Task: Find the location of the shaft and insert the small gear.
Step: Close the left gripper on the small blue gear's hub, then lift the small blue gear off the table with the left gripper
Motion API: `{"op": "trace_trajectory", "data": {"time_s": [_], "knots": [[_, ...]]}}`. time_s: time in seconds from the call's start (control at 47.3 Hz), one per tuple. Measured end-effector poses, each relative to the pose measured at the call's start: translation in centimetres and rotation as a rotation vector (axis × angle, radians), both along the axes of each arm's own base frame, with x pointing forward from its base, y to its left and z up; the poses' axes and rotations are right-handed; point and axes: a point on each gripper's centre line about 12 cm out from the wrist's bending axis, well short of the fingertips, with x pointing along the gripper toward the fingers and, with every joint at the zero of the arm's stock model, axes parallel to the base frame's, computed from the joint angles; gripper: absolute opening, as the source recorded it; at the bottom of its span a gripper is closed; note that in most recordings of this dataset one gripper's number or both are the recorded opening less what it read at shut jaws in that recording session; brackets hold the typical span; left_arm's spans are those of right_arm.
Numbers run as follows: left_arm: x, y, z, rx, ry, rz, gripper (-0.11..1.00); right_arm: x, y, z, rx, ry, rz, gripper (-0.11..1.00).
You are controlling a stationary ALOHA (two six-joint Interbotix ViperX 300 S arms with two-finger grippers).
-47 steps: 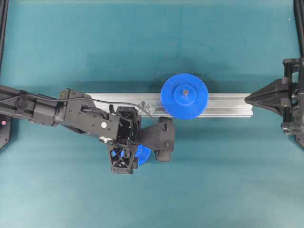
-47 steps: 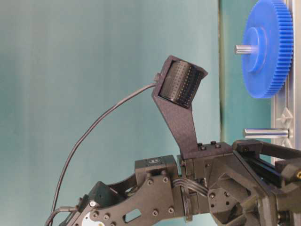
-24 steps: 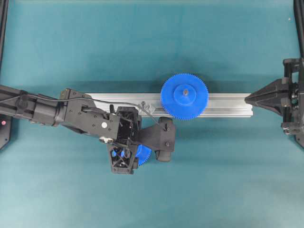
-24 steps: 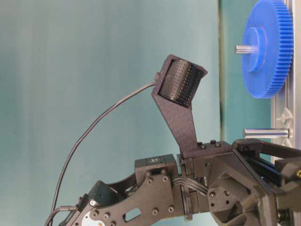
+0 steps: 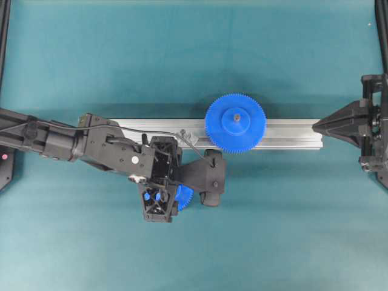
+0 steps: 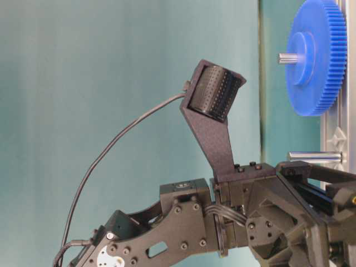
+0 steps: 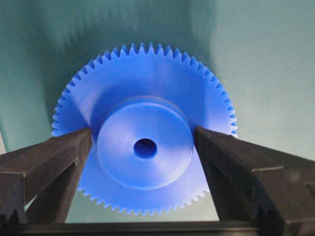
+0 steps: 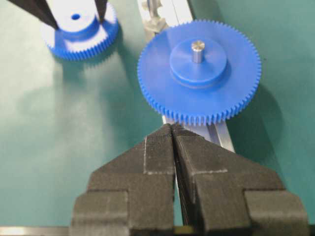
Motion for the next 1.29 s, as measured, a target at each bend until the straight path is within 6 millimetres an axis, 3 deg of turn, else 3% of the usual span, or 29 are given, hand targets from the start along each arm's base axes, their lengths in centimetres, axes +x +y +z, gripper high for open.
{"op": "trace_trajectory", "data": {"time_s": [0.127, 0.275, 1.29], "knots": [[-0.1, 0.0, -0.1, 0.003, 0.018, 0.001, 0.83, 0.0, 0.0, 0.0, 0.000, -0.002, 0.000, 0.04], [-0.2, 0.0, 0.0, 0.004, 0.033, 0.000, 0.65, 0.0, 0.0, 0.0, 0.000, -0.002, 0.000, 0.04], [0.2, 0.0, 1.1, 0.012, 0.056, -0.013, 0.65, 0.0, 0.0, -0.2, -0.001, -0.006, 0.001, 0.04]]}}
